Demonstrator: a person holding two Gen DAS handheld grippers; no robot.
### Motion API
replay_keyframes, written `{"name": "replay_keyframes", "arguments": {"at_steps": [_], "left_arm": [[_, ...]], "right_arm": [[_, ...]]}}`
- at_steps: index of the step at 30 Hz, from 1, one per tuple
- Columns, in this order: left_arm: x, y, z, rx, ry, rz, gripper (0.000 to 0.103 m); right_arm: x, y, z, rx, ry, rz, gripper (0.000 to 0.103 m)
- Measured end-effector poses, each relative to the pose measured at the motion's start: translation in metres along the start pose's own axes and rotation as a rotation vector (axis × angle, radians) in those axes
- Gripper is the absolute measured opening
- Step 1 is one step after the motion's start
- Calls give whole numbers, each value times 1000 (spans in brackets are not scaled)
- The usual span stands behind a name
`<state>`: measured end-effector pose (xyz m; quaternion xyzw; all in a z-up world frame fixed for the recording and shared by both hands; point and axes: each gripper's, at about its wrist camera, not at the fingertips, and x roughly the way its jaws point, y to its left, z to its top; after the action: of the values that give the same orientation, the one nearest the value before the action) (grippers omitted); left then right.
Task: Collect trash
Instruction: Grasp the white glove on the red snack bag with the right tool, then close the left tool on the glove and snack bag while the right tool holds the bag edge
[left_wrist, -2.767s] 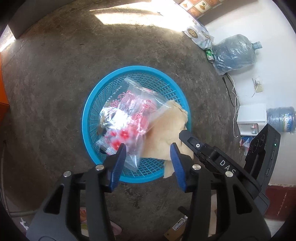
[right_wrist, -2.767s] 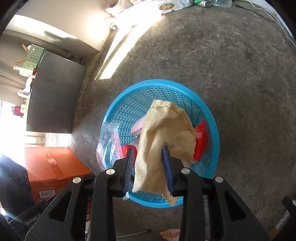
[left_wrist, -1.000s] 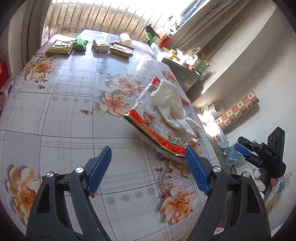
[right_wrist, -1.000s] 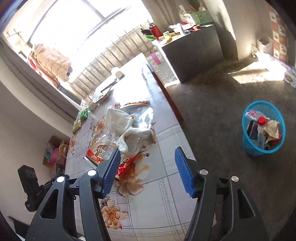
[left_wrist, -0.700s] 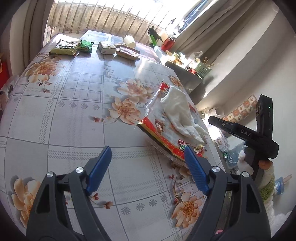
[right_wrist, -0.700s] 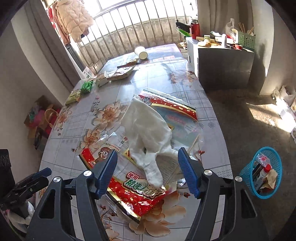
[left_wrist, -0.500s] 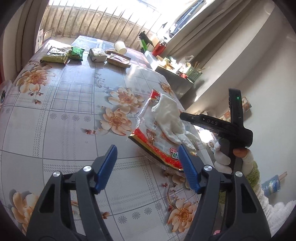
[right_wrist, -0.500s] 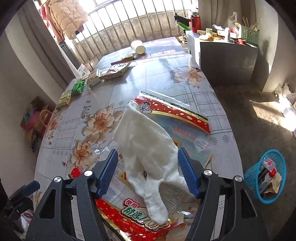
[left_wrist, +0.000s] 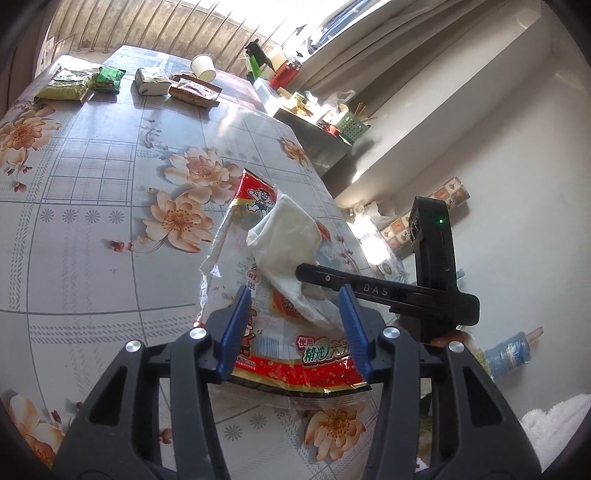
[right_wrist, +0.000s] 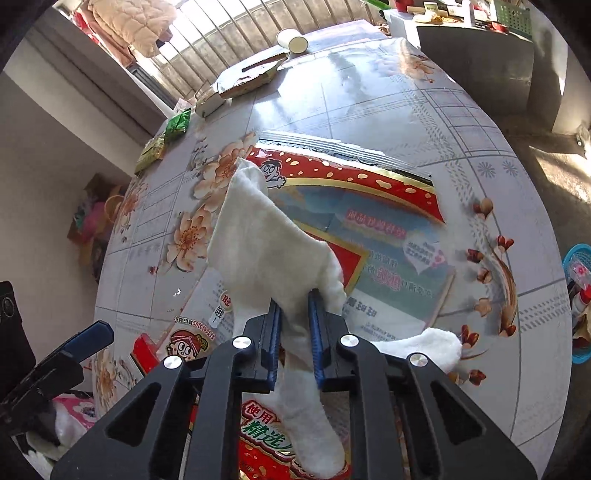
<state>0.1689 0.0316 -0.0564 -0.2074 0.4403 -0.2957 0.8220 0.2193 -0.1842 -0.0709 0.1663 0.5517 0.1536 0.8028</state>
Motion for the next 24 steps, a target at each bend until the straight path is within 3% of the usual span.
{"name": "replay_keyframes", "arguments": {"at_steps": [6, 7, 8, 10, 13, 16, 20, 24], "left_arm": [[14, 5, -17, -32, 91, 7, 47], [15, 5, -18, -37, 100, 7, 48], [16, 5, -19, -40, 108, 8, 49], [18, 4, -18, -43, 119, 13, 58], [25, -3, -13, -41, 144, 23, 69], [40, -13, -10, -40, 199, 42, 74], [68, -24, -9, -47, 280, 124, 75], [88, -38, -13, 24, 284, 218, 75]], "right_arm": [[-11, -9, -46, 150, 57, 183, 17], [-15, -10, -51, 164, 58, 207, 23], [-22, -11, -56, 171, 50, 223, 37], [-41, -13, -64, 177, 7, 240, 49], [-70, -21, -75, 192, -46, 239, 52], [-90, -38, -86, 254, -76, 177, 53], [-92, -59, -104, 349, -74, 88, 53], [-77, -73, -116, 436, -59, 125, 53]]}}
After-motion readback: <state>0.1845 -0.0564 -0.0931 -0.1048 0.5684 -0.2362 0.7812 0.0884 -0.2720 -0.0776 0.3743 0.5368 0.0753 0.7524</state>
